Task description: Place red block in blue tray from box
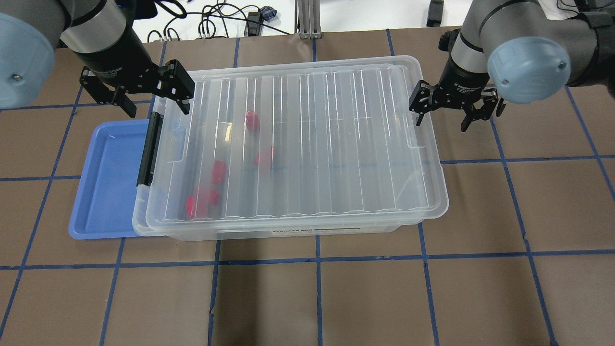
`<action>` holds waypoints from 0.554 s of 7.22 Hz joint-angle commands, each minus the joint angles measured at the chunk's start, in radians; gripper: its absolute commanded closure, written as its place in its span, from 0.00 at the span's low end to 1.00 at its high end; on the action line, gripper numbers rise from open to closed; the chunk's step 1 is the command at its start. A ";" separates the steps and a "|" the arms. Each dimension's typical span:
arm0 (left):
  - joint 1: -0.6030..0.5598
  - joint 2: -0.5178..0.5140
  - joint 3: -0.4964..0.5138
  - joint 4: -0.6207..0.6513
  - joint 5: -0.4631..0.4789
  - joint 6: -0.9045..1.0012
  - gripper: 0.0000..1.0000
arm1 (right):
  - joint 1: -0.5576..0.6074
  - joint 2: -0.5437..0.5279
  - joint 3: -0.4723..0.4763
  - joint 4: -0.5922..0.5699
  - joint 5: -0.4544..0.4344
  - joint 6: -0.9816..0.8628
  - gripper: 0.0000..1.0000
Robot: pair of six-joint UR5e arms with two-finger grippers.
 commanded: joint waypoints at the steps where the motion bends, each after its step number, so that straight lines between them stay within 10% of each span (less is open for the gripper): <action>1: 0.000 0.000 0.000 0.000 -0.001 0.001 0.00 | -0.001 0.011 0.000 -0.004 -0.001 0.000 0.00; 4: 0.000 -0.003 0.000 0.000 -0.001 -0.002 0.00 | -0.006 0.021 0.000 -0.013 -0.009 0.000 0.00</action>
